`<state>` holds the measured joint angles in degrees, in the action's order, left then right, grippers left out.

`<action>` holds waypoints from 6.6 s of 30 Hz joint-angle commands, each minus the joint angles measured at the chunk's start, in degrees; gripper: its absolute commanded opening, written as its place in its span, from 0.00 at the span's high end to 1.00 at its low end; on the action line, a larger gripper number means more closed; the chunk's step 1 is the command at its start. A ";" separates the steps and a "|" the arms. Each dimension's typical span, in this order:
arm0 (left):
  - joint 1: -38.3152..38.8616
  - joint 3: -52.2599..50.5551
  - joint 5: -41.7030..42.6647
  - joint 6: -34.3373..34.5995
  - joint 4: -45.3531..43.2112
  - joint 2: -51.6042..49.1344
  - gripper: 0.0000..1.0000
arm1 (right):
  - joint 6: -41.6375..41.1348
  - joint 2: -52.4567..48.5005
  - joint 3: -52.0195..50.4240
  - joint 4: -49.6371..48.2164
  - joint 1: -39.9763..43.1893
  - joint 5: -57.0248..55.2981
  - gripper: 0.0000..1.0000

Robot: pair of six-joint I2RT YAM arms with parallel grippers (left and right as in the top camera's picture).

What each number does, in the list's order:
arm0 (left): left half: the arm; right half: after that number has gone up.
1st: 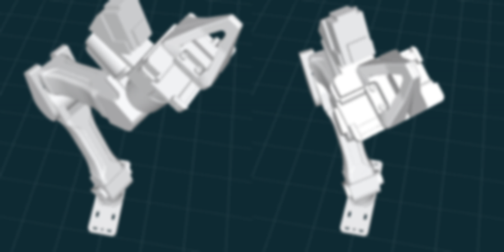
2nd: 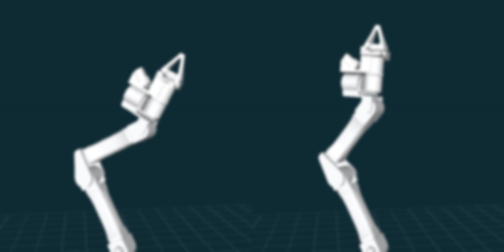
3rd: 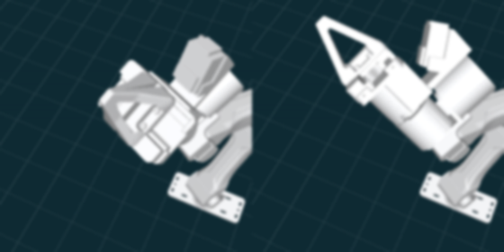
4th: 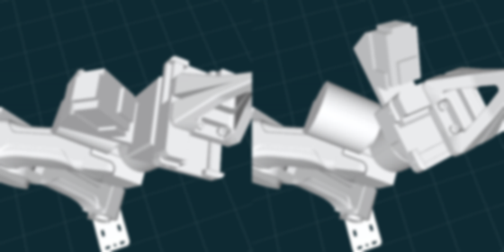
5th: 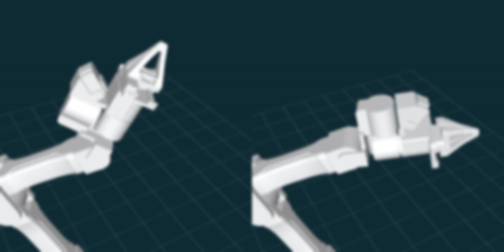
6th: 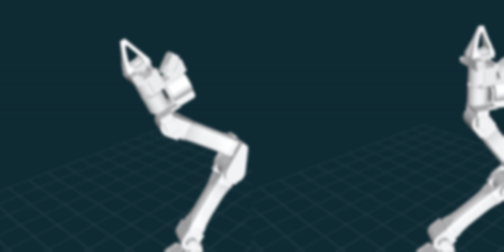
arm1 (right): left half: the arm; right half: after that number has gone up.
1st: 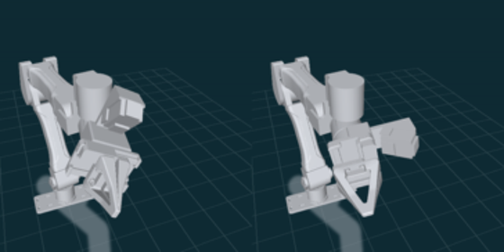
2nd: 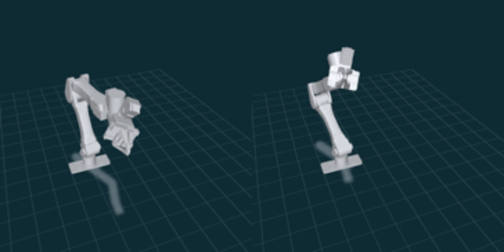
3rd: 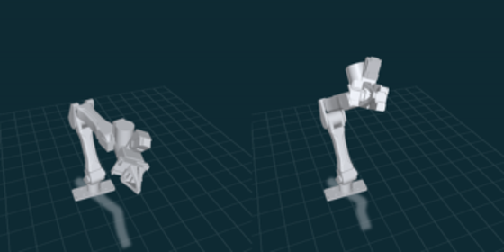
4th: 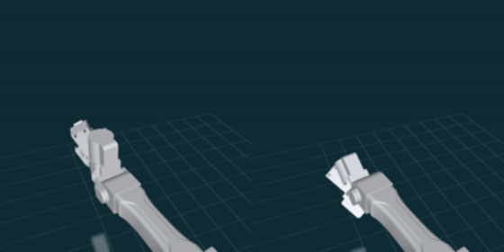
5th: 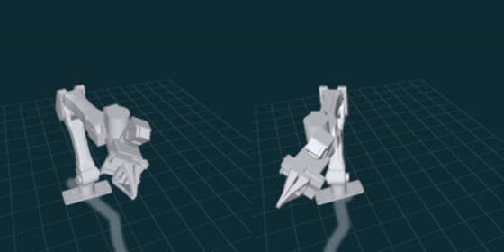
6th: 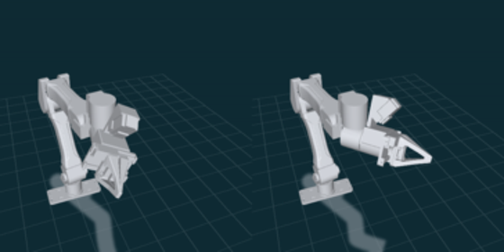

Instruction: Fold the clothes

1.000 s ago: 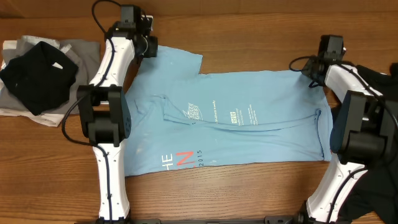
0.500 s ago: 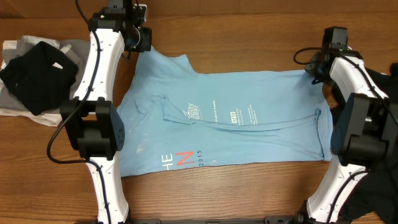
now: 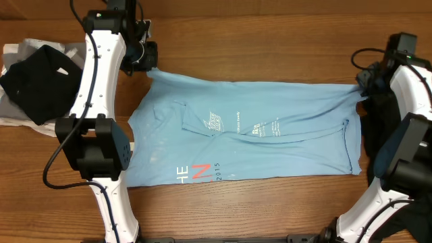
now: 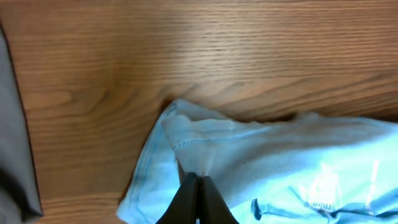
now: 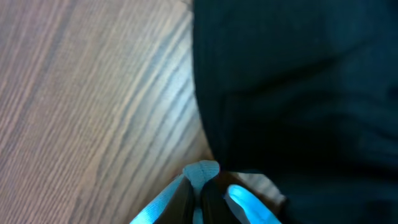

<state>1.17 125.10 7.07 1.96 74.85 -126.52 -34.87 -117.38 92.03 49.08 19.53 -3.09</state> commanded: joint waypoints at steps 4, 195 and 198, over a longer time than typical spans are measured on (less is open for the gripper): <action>-2.58 0.44 0.44 4.13 4.61 1.95 0.96 | -0.74 2.34 1.38 0.44 0.15 3.52 0.96; -13.05 -60.17 -2.89 8.81 -26.93 17.11 0.96 | 5.38 12.81 1.27 27.30 0.02 0.26 0.00; -16.04 -60.17 -3.67 8.81 -26.88 17.11 0.96 | 5.38 12.81 1.27 27.36 0.02 0.28 0.00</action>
<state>-11.66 66.46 10.37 10.39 48.14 -108.97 -29.76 -106.65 92.16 76.51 19.66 -3.16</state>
